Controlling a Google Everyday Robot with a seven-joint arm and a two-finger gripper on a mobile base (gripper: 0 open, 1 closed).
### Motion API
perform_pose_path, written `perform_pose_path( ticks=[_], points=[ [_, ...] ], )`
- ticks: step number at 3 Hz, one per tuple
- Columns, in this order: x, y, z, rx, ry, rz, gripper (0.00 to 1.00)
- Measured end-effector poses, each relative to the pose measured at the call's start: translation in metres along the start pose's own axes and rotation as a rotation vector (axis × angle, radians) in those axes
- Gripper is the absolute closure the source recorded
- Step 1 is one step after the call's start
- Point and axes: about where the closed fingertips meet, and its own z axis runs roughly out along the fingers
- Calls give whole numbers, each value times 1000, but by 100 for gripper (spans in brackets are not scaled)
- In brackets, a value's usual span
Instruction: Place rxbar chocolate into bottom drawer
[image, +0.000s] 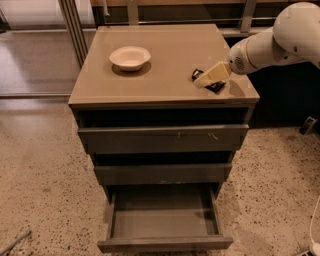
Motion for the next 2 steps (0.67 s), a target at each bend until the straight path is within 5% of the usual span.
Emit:
perform_pose_path(
  ticks=[2],
  points=[
    [16, -12, 40, 13, 54, 76, 0]
  ],
)
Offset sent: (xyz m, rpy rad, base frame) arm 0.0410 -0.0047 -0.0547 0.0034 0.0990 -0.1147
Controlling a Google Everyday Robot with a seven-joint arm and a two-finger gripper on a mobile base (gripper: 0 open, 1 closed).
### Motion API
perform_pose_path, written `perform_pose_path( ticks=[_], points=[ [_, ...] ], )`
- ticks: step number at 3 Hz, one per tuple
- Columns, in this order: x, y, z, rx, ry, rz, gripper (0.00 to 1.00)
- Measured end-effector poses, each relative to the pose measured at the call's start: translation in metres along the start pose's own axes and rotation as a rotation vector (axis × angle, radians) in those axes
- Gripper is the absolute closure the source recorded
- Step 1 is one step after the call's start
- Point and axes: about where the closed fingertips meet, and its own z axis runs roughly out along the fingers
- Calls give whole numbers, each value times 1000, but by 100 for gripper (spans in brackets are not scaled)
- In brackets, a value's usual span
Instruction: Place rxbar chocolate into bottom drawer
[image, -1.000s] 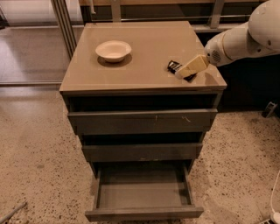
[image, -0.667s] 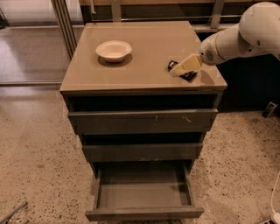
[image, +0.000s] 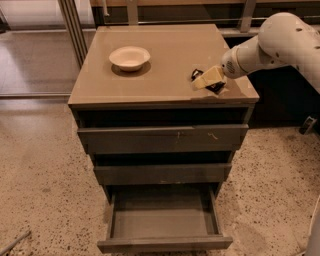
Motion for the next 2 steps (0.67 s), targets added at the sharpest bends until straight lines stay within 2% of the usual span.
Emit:
perform_pose_path(
  ticks=[2],
  points=[
    [17, -12, 31, 30, 48, 39, 0]
  ],
)
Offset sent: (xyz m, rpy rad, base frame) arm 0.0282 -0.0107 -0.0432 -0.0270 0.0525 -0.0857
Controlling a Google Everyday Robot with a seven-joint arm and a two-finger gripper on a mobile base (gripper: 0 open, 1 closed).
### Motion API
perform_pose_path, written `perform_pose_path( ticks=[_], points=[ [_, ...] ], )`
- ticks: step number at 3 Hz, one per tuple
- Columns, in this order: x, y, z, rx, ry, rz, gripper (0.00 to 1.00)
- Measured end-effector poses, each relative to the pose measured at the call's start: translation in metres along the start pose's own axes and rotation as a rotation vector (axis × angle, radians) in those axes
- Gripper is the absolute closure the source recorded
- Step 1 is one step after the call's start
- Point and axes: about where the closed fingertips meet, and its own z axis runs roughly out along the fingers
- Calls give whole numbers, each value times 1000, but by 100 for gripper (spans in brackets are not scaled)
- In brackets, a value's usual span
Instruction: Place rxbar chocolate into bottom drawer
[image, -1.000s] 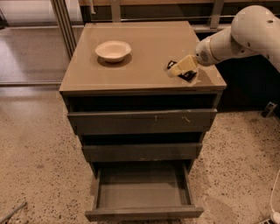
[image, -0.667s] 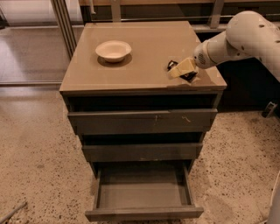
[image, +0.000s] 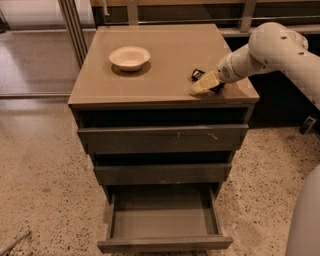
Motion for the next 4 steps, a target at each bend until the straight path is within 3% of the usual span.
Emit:
perform_pose_path(
  ticks=[1, 4],
  points=[
    [3, -3, 9, -4, 11, 20, 17],
    [-3, 0, 3, -26, 27, 53, 86]
  ],
)
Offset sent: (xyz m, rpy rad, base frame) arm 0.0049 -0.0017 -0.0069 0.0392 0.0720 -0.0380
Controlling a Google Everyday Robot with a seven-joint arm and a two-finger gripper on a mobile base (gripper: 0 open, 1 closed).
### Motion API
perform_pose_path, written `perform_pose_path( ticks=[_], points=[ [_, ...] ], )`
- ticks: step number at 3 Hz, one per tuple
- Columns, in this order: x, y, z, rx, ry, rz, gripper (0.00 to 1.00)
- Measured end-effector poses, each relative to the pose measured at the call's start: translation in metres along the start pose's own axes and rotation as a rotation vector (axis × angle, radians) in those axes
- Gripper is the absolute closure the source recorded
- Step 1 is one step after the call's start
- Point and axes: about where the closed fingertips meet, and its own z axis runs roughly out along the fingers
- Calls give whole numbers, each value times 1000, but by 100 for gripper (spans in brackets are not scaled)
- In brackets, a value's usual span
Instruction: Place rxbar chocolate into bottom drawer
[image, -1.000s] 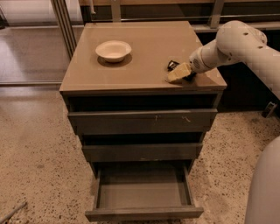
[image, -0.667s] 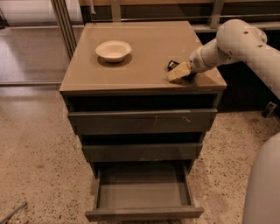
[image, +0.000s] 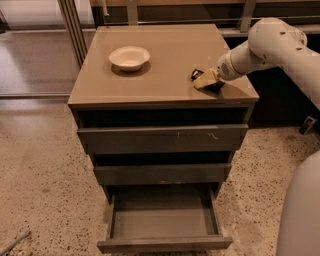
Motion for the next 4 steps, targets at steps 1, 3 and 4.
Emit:
perform_pose_path(
  ticks=[1, 3, 4],
  points=[
    [-13, 14, -14, -48, -23, 6, 100],
    [-15, 20, -14, -73, -35, -40, 100],
    [-21, 34, -37, -157, -78, -138, 100]
  ],
)
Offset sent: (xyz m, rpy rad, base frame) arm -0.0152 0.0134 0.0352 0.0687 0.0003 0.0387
